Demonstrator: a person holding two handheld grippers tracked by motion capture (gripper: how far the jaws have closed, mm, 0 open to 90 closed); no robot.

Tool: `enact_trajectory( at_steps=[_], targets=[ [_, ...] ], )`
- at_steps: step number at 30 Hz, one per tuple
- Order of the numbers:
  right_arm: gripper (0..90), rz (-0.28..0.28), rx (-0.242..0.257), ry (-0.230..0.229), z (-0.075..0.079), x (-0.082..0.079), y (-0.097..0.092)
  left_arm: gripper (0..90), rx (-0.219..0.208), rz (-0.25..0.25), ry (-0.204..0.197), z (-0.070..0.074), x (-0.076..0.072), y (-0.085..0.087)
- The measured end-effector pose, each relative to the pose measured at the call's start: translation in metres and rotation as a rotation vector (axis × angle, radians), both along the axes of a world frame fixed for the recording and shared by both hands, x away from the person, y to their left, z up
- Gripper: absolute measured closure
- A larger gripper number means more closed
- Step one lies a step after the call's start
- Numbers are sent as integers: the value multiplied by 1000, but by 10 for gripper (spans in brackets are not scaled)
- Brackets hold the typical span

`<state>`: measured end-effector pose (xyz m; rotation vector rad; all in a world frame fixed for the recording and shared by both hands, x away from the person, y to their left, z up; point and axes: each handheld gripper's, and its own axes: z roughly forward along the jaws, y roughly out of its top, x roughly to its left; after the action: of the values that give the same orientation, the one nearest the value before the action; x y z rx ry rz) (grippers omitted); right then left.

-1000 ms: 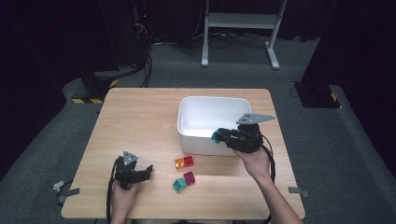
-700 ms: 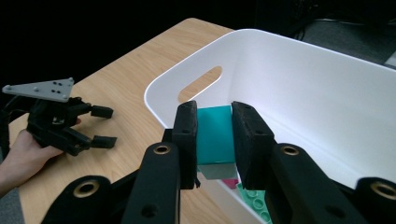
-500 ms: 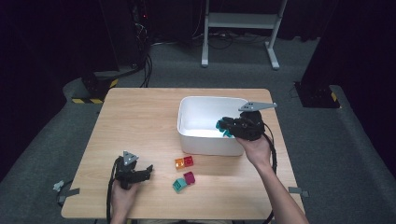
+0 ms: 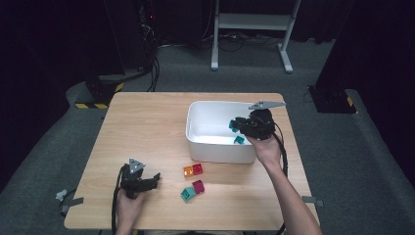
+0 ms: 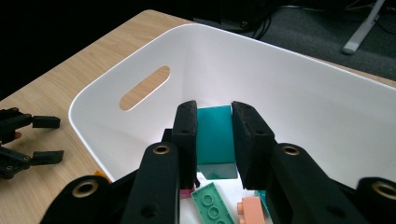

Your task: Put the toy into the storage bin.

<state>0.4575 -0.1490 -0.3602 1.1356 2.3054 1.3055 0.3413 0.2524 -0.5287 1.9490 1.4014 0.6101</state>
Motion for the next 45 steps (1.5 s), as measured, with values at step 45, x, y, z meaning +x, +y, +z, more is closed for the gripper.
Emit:
enact_trajectory(
  at_steps=[45],
  targets=[
    [507,112,62,-81,-43,-89,17,155,-4,-3,1,0,0,0]
  ],
)
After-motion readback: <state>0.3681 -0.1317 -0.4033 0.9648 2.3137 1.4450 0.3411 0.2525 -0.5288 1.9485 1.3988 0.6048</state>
